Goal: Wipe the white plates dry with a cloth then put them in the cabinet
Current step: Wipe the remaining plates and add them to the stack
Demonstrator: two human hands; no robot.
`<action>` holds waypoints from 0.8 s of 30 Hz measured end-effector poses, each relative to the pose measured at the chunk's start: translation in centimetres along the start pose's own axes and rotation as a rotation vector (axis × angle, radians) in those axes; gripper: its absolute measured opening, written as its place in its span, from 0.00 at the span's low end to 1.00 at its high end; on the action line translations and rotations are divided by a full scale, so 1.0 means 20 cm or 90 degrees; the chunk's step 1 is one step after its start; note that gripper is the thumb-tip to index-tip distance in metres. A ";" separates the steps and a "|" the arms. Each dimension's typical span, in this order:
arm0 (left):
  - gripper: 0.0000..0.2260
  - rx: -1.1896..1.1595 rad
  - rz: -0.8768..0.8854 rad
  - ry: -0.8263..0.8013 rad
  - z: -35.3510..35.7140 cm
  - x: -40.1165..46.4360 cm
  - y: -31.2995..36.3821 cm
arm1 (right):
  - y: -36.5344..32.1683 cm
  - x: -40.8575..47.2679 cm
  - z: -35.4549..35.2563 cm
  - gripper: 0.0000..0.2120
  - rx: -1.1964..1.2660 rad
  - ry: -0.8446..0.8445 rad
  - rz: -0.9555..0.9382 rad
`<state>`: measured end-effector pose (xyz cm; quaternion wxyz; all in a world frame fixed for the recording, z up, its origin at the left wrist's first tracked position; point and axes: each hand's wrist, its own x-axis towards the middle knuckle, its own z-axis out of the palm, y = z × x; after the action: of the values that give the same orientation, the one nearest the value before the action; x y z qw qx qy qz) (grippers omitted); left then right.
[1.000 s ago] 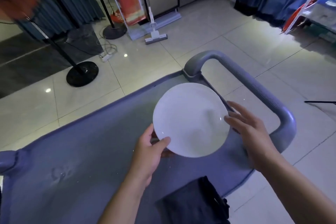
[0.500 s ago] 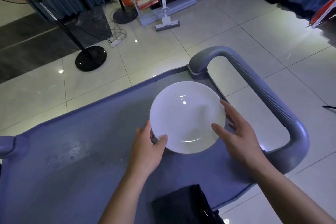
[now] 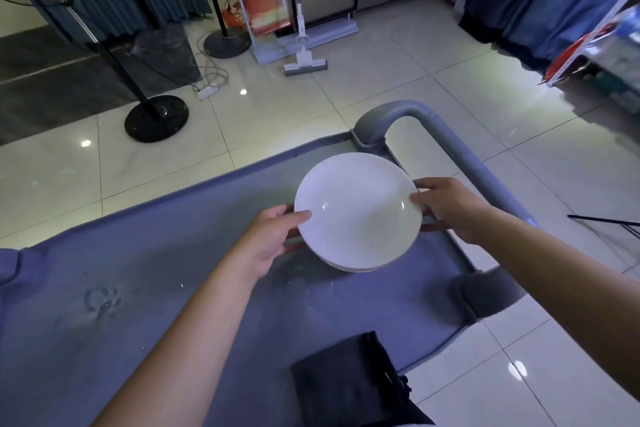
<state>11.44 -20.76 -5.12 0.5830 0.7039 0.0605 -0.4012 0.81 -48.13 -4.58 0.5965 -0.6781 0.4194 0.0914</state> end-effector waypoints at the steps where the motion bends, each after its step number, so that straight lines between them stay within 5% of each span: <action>1: 0.09 -0.003 -0.001 -0.001 -0.01 0.01 0.00 | 0.00 0.00 0.01 0.16 -0.004 0.004 0.008; 10: 0.02 -0.076 -0.050 -0.013 -0.05 0.09 -0.01 | -0.05 -0.02 -0.02 0.08 0.161 -0.014 0.160; 14: 0.07 -0.074 -0.076 -0.018 -0.06 0.09 0.01 | -0.09 -0.04 0.03 0.08 0.135 -0.019 0.194; 24: 0.05 -0.064 -0.061 -0.033 -0.10 0.10 0.00 | -0.08 -0.13 0.11 0.14 0.157 0.019 0.127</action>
<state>13.71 -19.83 -6.48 0.5993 0.6592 0.0990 -0.4433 1.04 -45.10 -2.34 0.6570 -0.5558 0.5018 0.0878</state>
